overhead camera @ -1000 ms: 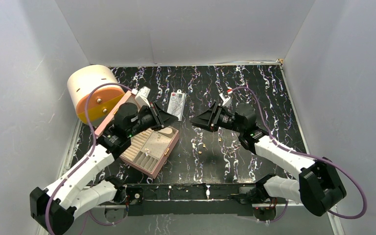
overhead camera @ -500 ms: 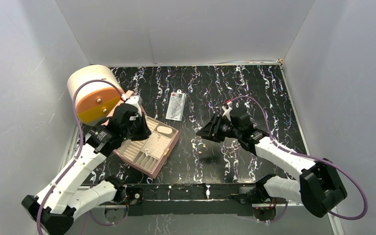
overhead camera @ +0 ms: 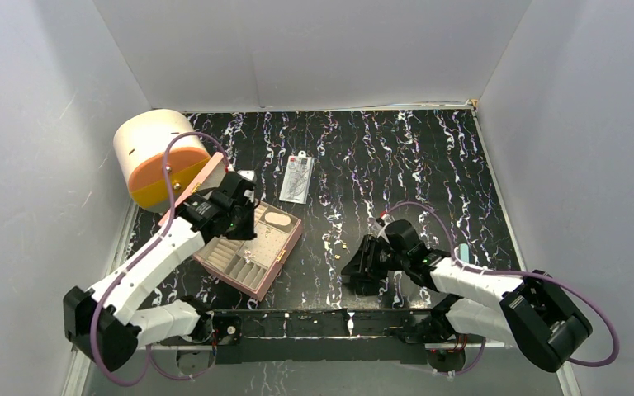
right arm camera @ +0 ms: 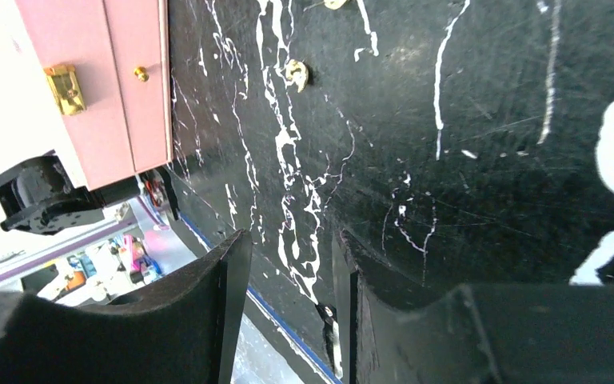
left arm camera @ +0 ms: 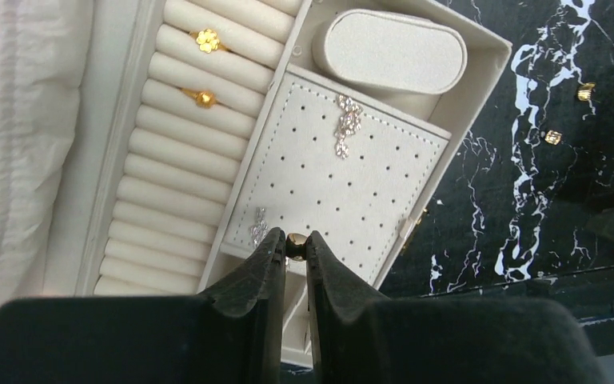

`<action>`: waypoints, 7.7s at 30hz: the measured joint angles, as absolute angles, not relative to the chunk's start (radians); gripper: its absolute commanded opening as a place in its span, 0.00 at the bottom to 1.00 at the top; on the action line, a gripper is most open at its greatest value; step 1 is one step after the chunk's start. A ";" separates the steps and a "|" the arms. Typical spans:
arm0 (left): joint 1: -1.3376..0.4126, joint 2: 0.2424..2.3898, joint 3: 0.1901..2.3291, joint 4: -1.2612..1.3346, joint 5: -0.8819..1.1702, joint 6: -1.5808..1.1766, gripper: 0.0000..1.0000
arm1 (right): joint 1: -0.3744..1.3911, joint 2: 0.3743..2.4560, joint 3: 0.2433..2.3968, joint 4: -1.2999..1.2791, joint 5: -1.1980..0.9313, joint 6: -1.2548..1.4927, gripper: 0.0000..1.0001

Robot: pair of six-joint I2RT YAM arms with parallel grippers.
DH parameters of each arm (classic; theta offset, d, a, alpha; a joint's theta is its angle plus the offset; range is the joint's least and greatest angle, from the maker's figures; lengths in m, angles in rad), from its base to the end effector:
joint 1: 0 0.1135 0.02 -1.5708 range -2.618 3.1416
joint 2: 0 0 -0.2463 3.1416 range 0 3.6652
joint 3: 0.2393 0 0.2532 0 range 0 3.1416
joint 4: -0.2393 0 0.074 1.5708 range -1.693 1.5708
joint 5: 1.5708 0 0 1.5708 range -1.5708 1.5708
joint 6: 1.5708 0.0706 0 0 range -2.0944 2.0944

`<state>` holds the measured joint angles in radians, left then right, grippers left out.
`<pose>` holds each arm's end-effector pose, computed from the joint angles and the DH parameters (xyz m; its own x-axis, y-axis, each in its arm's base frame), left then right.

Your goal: Organize the mixed jewelry

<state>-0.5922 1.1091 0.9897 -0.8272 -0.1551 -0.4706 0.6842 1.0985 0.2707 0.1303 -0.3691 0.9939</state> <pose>0.2099 -0.1281 0.2477 -0.8162 0.0092 -0.5778 0.1195 0.9809 -0.1533 0.1588 0.1624 0.1025 -0.9452 0.2379 -0.2238 -0.0212 0.6391 0.7688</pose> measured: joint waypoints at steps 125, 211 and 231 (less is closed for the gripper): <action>-0.593 1.307 0.929 -0.714 -0.228 -0.457 0.17 | 0.748 1.105 0.188 0.308 -0.287 0.964 0.50; -0.593 0.387 0.759 -0.457 0.062 -0.654 0.77 | 0.885 1.314 0.843 -0.432 0.229 0.796 0.50; -0.593 0.533 0.678 -0.288 0.087 -0.616 0.76 | 0.989 1.512 0.945 -0.513 0.264 0.786 0.44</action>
